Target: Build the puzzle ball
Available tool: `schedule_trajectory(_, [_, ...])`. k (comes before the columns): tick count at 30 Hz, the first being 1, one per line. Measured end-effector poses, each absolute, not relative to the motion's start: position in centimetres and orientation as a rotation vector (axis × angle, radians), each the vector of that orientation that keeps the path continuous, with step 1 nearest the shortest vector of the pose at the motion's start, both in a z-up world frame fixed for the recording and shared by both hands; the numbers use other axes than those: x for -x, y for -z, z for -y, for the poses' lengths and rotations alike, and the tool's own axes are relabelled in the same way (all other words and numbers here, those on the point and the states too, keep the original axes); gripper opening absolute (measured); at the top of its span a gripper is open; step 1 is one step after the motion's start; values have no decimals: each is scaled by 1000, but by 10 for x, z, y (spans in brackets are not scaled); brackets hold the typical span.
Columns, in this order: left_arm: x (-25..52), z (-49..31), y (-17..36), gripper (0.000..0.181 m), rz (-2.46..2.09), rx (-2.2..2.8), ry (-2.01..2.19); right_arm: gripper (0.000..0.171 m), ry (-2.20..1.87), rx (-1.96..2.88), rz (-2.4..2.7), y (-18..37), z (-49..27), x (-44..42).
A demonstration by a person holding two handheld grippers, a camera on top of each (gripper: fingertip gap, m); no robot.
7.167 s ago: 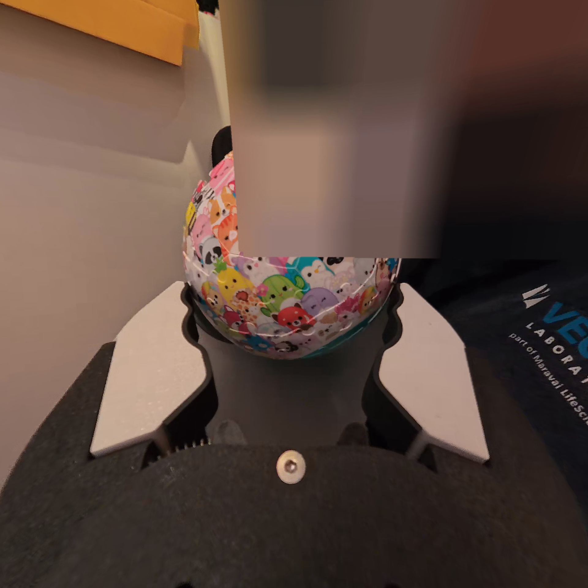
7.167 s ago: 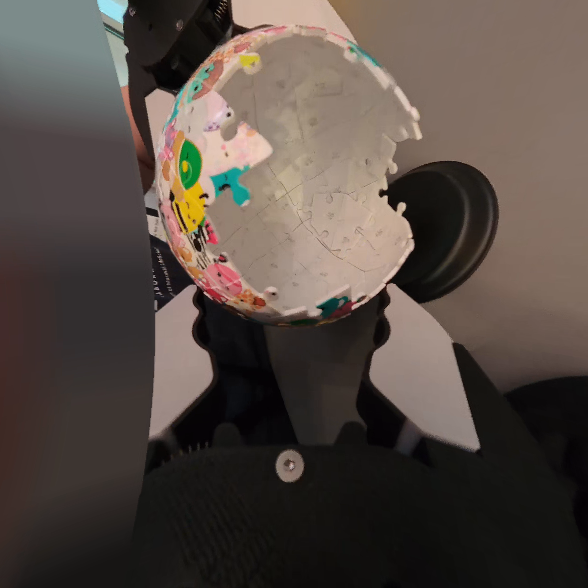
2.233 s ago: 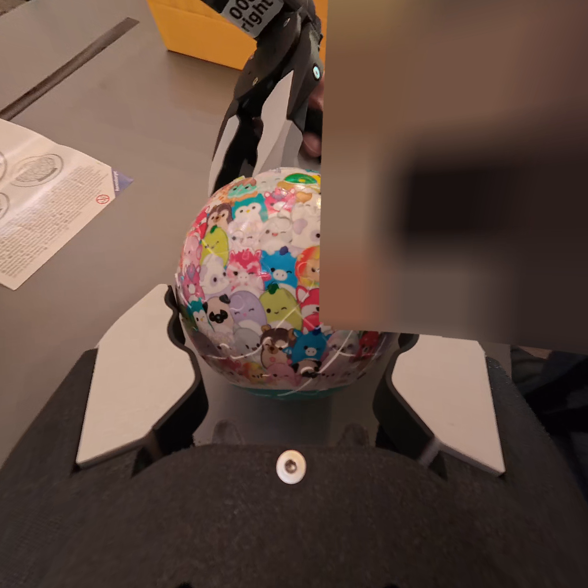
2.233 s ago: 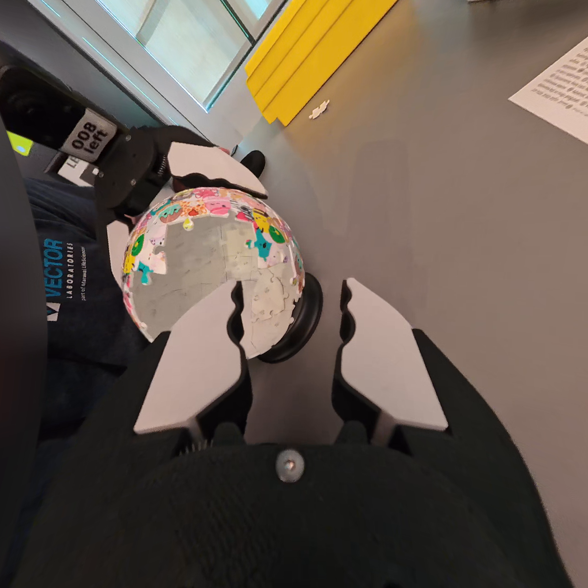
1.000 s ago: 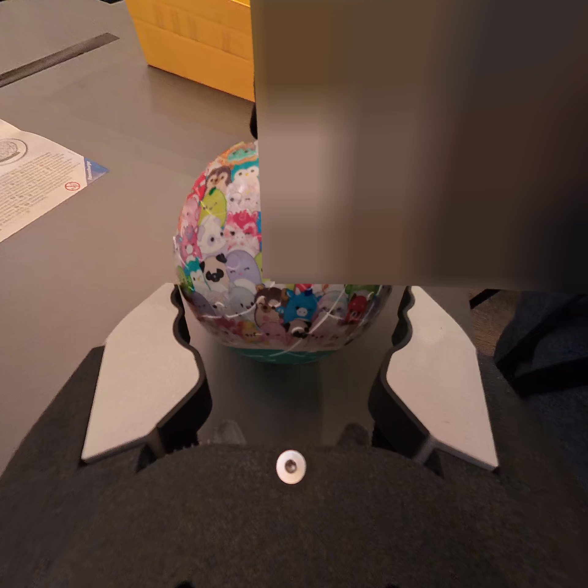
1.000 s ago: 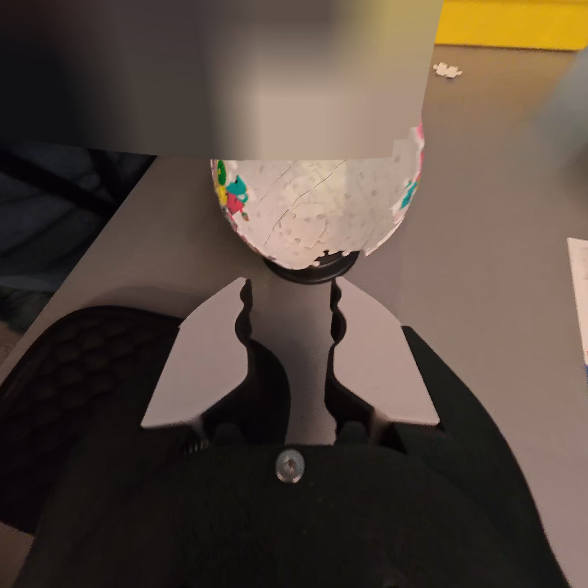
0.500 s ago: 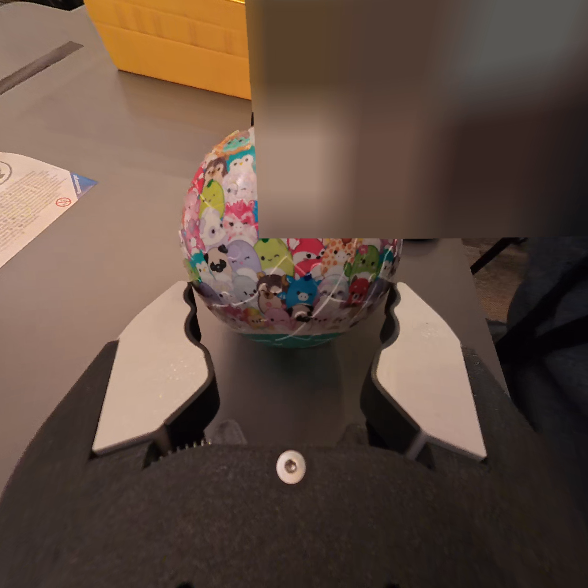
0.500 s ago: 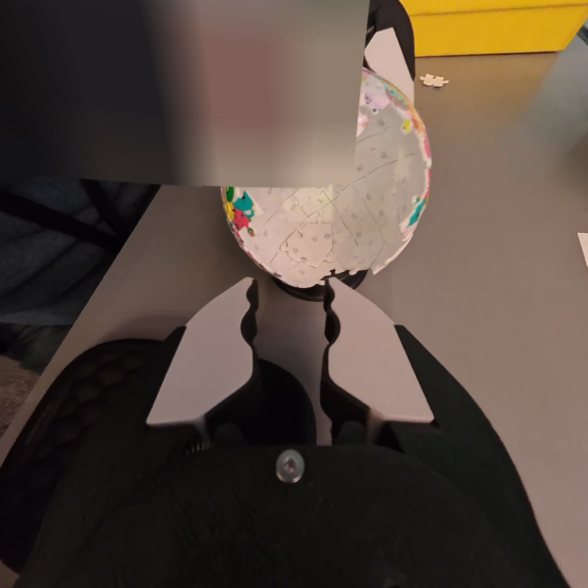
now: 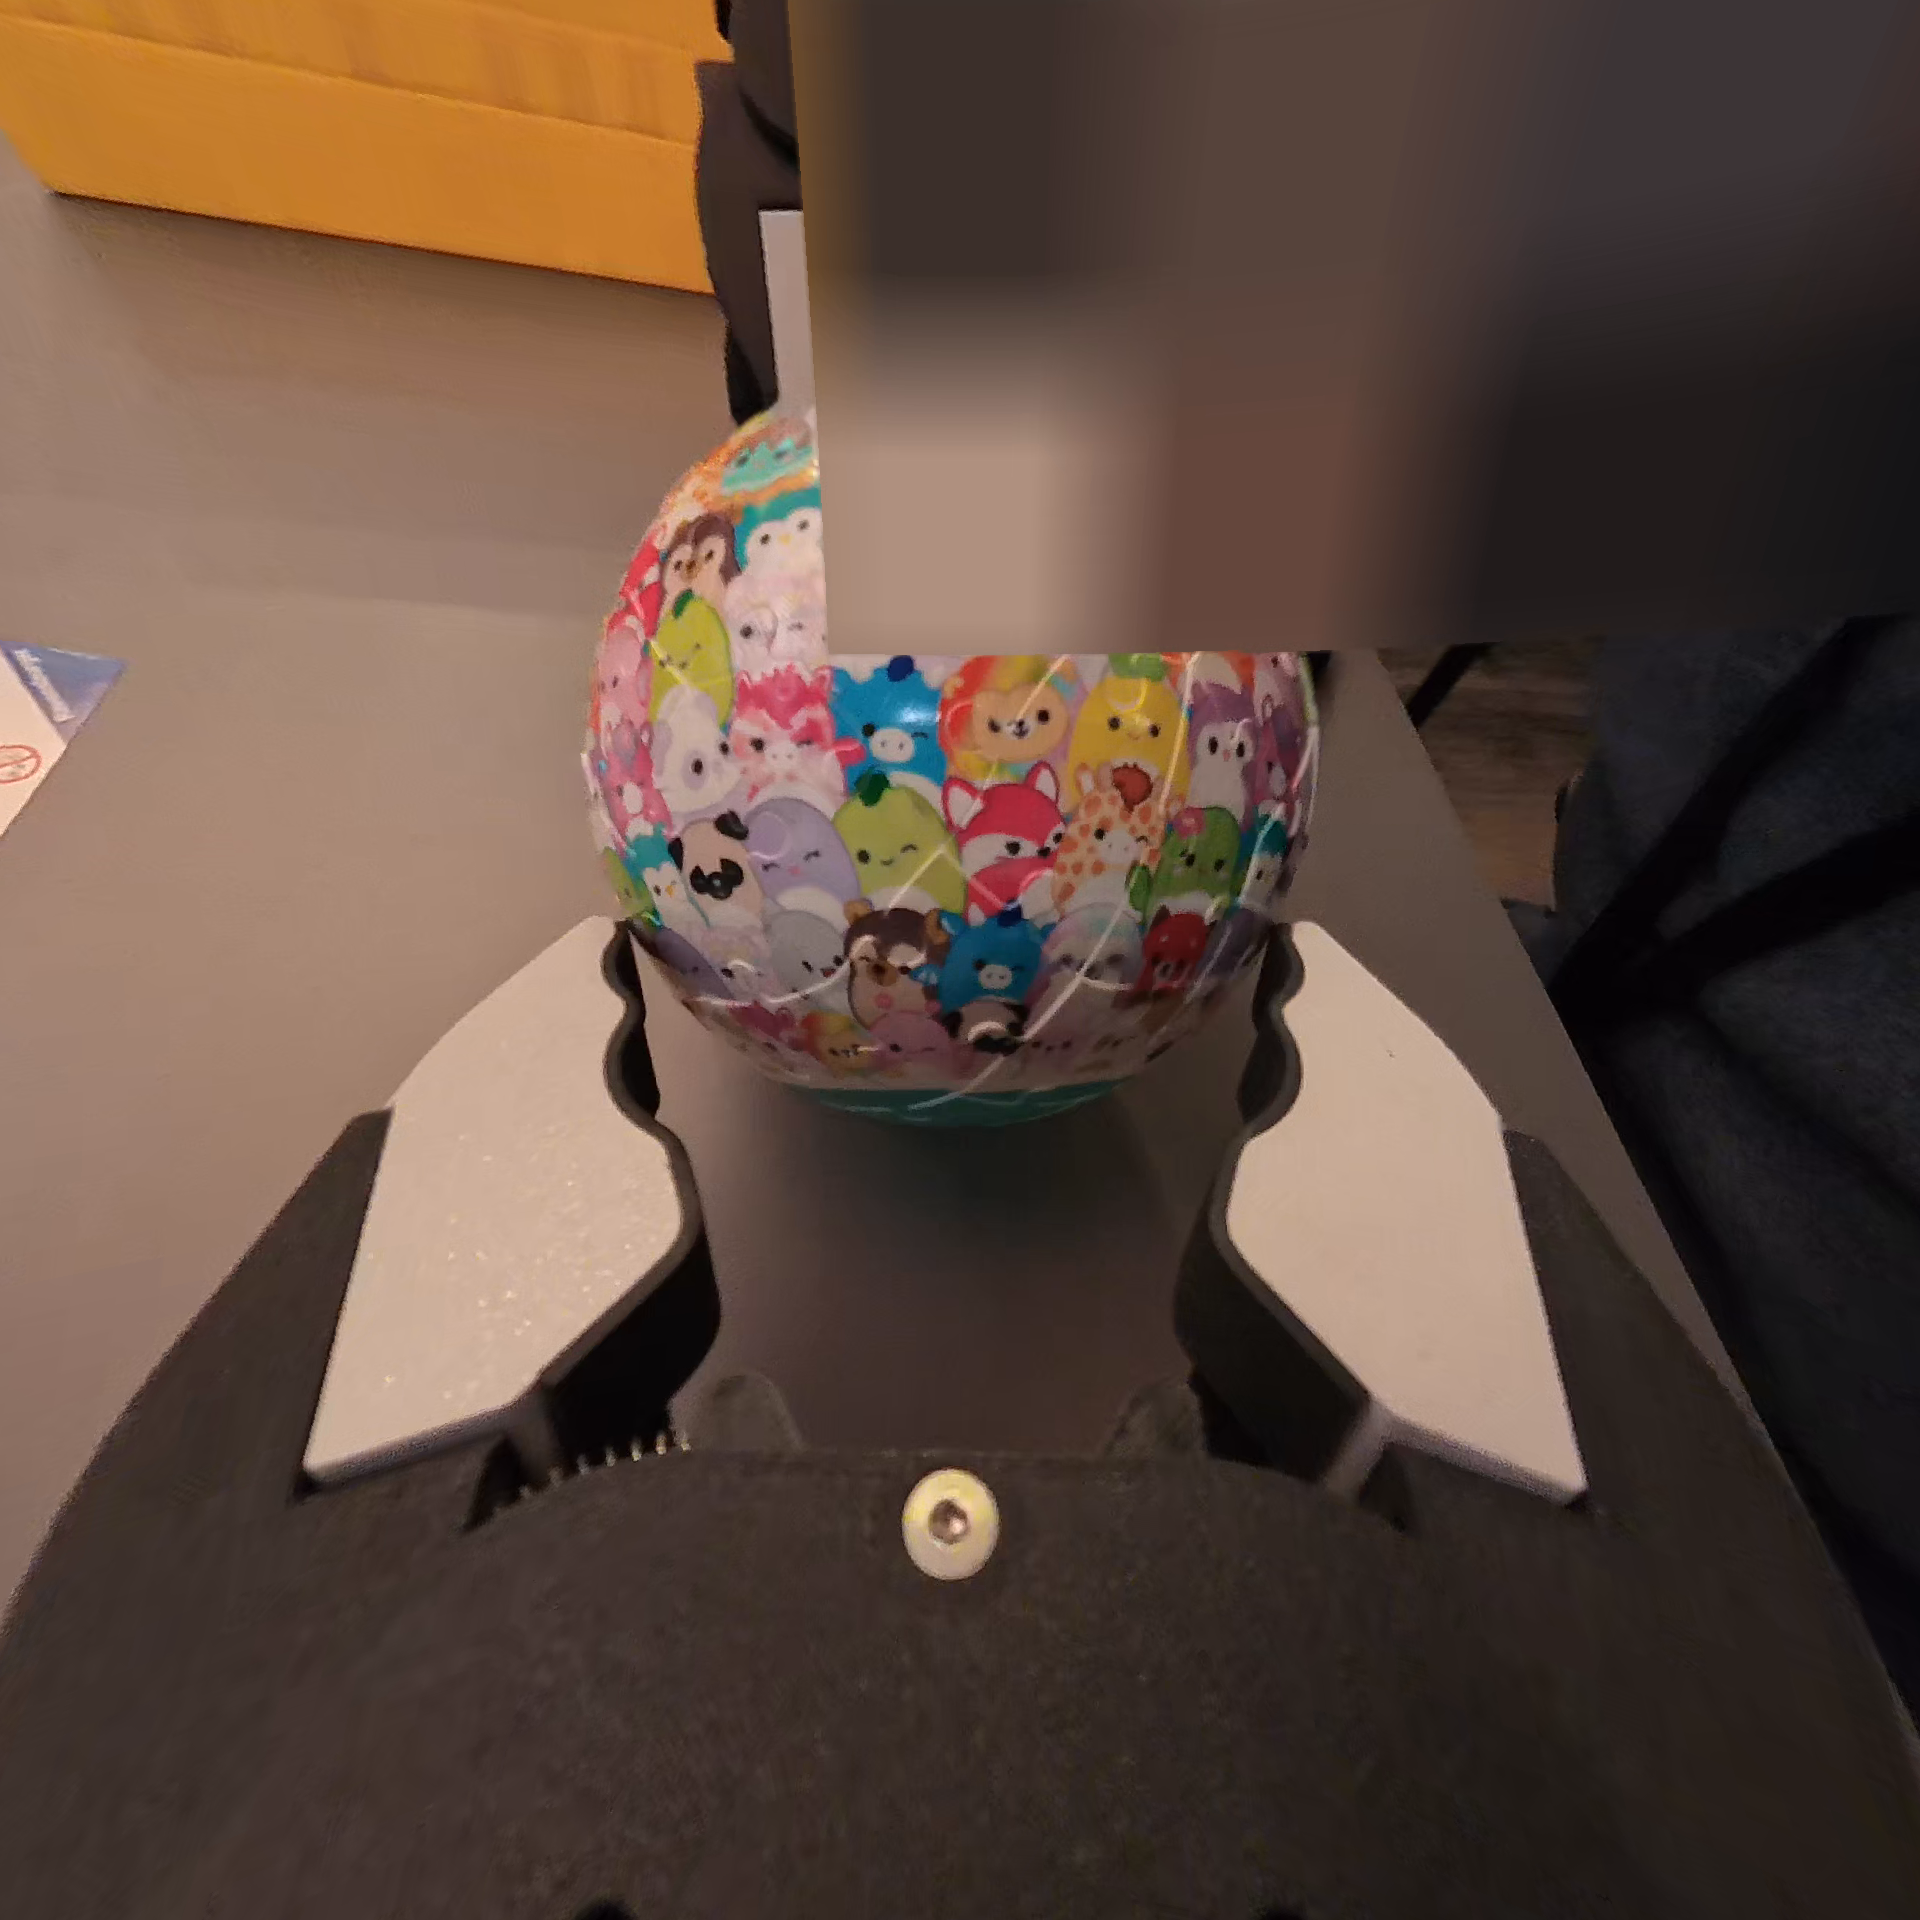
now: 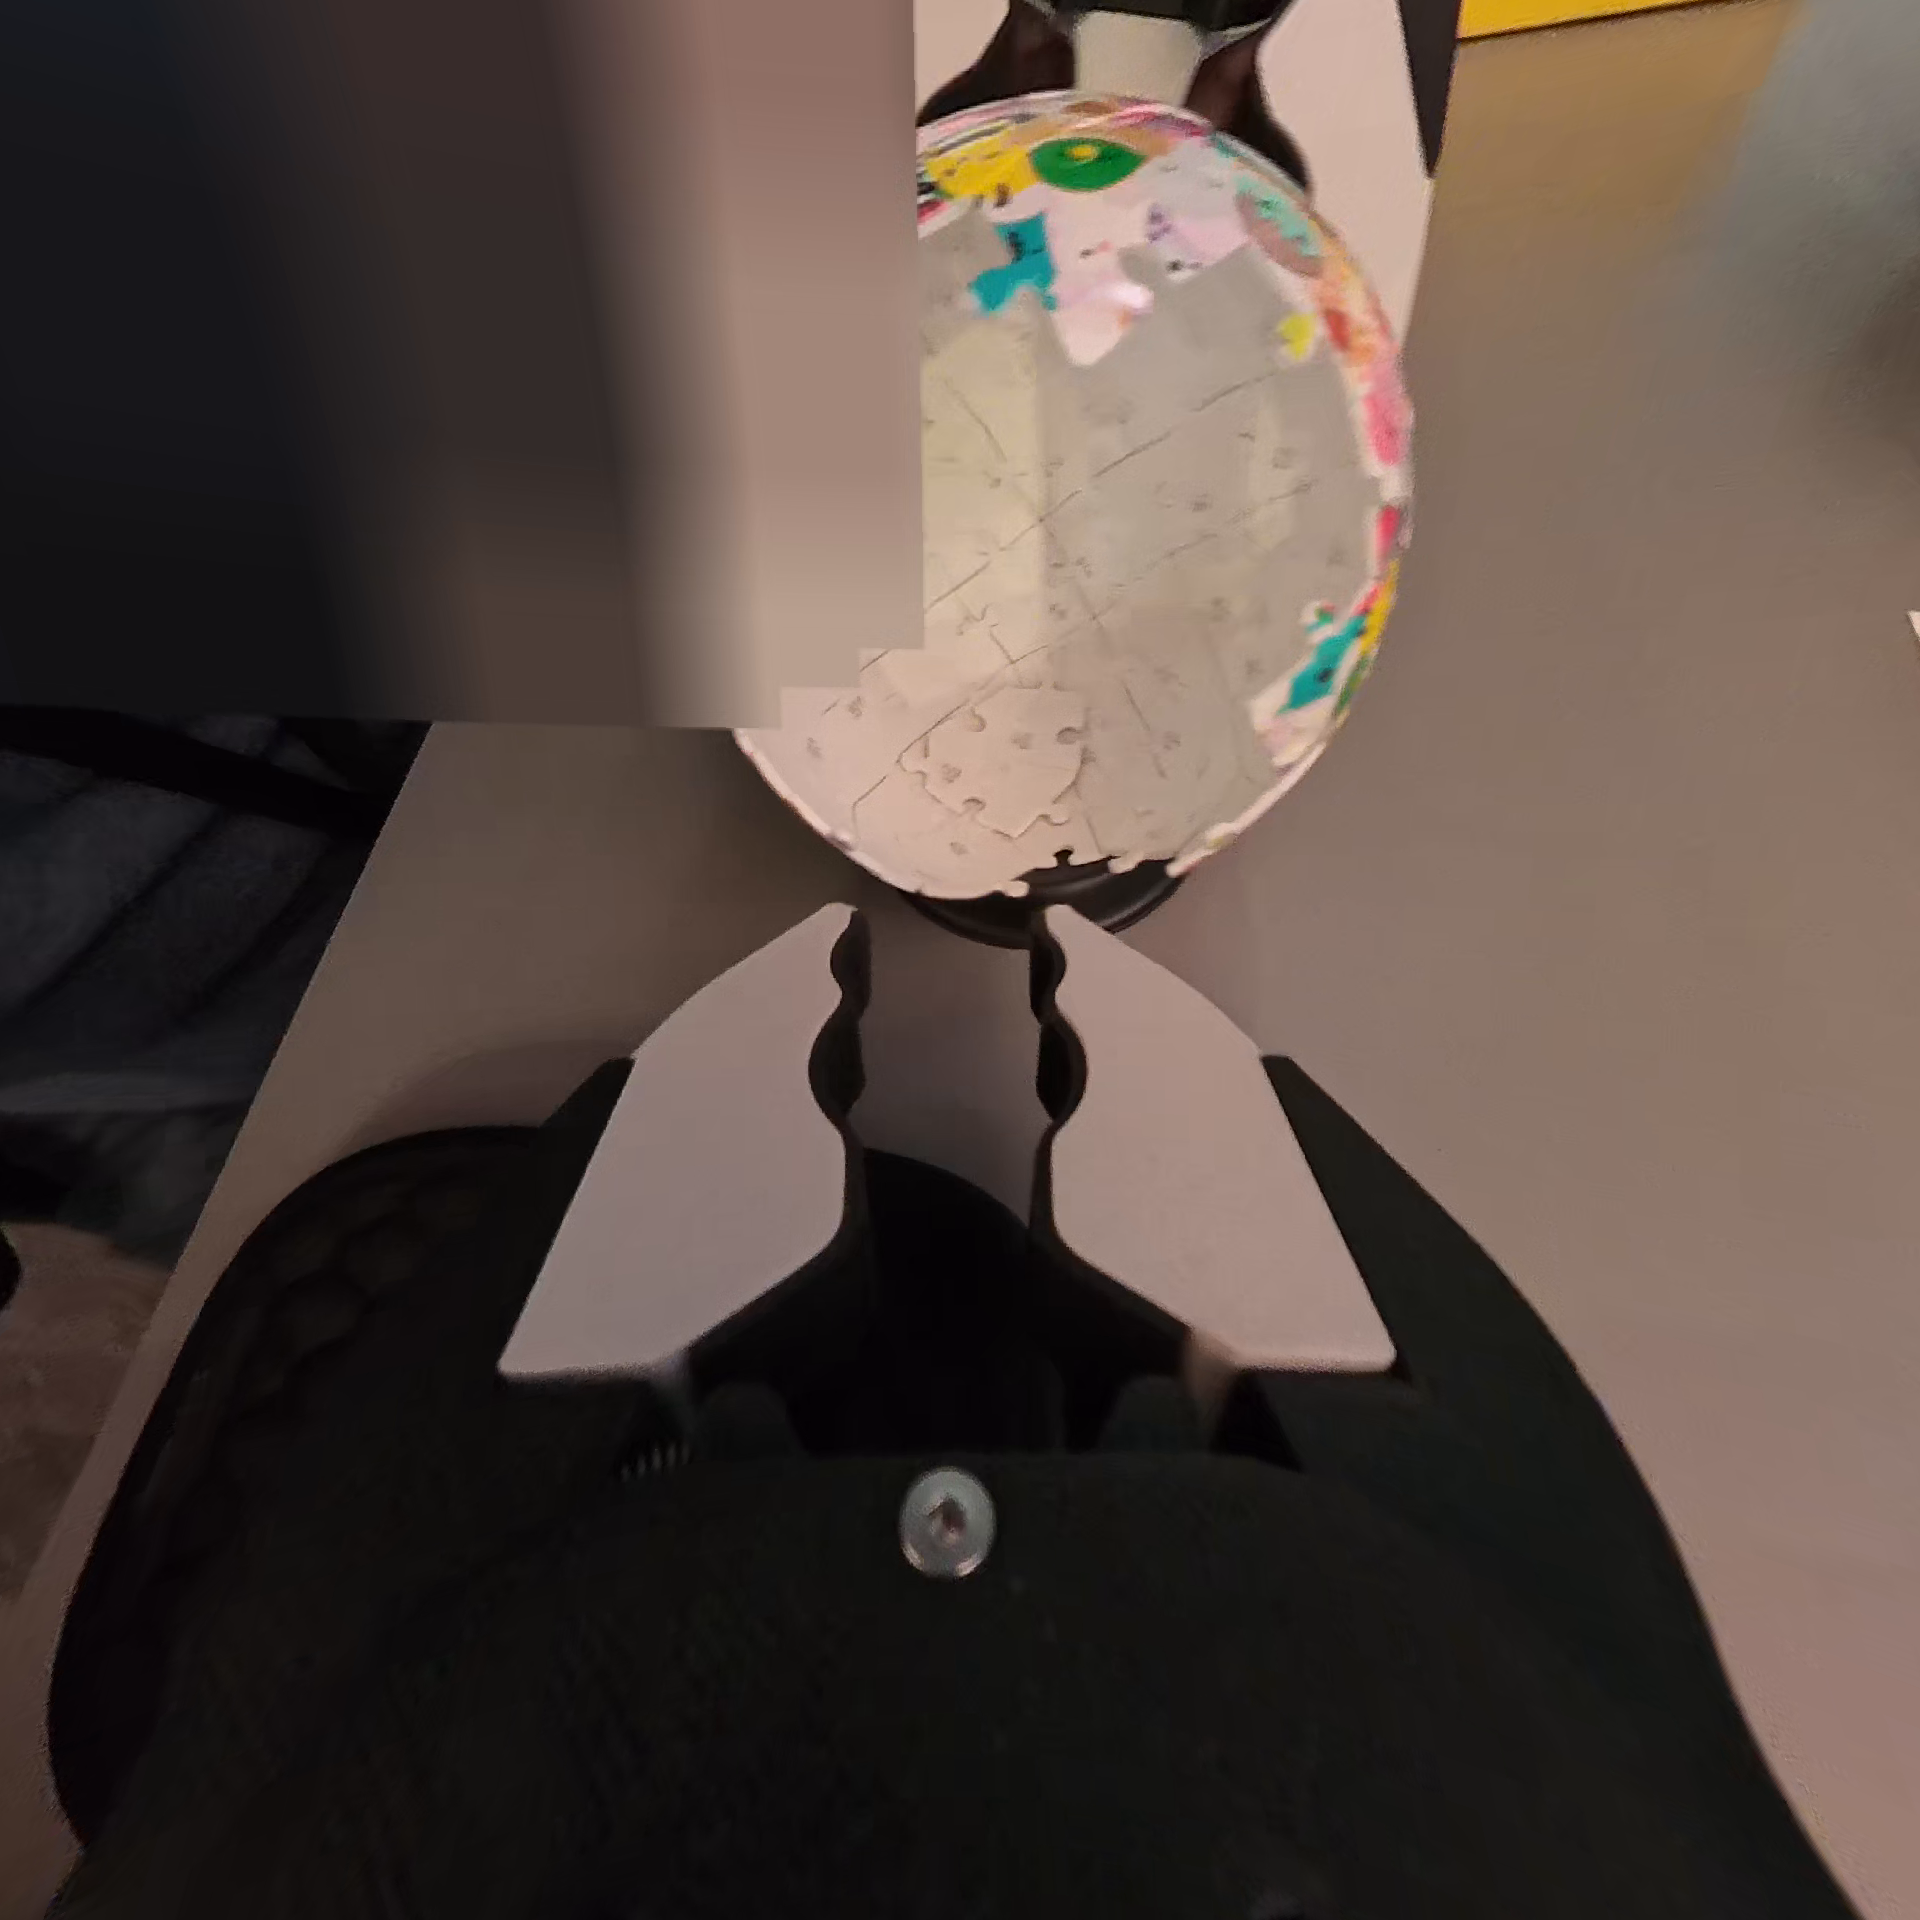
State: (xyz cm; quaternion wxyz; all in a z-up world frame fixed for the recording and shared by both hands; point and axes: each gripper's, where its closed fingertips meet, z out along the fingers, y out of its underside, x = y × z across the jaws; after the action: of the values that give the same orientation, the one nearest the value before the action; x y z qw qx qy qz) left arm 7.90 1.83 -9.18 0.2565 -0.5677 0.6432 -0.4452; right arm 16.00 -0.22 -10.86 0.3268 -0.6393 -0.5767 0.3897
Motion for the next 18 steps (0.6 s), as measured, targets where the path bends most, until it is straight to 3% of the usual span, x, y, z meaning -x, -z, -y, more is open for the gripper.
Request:
schedule_trajectory(7, [-77, -22, 89, 112, -1741, 1528, 1249, 34, -1065, 1972, 1019, 107, -37, -172])
schedule_trajectory(12, [-74, -22, 90, 113, -1687, 1563, 1246, 40, -1378, 2190, 763, 99, -24, -155])
schedule_trajectory(18, [-75, -23, 91, 113, -1625, 1590, 1212, 39, -1221, 2369, 582, 128, -37, -148])
